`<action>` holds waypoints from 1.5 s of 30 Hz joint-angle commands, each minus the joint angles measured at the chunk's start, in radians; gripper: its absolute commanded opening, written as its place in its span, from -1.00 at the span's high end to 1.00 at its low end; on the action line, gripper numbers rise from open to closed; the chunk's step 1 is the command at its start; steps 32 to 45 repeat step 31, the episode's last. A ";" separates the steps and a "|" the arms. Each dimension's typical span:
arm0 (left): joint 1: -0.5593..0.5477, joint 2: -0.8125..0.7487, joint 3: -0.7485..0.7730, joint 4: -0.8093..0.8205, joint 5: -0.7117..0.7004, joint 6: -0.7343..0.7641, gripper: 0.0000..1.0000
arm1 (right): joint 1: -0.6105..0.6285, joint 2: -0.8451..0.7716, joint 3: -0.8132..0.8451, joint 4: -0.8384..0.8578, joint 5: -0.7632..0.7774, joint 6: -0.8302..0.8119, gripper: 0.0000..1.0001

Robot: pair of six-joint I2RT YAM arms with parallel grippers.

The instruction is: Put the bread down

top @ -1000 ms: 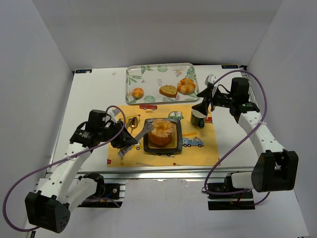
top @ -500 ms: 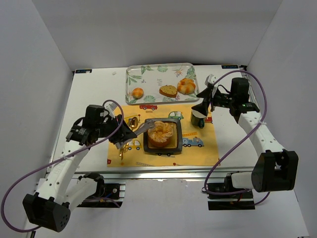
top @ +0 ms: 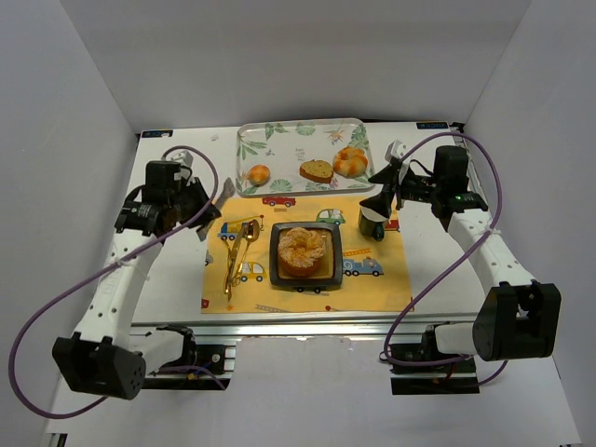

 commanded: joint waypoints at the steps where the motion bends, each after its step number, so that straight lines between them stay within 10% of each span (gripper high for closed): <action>1: 0.111 0.058 -0.039 0.092 -0.250 0.238 0.82 | -0.001 -0.003 0.001 0.005 -0.033 -0.027 -0.47; 10: 0.371 0.220 -0.373 0.608 -0.054 0.636 0.77 | 0.011 0.046 0.059 -0.059 0.010 -0.053 -0.47; 17: 0.419 0.292 -0.456 0.712 -0.076 0.589 -0.03 | 0.030 0.052 0.065 -0.009 0.148 0.065 -0.79; 22: 0.459 0.243 -0.476 0.663 -0.083 0.587 -0.96 | 0.051 0.049 0.061 0.037 0.358 0.194 -0.79; 45: 0.488 0.065 -0.461 0.645 -0.110 0.384 -0.96 | 0.065 0.063 0.120 0.030 0.575 0.272 -0.79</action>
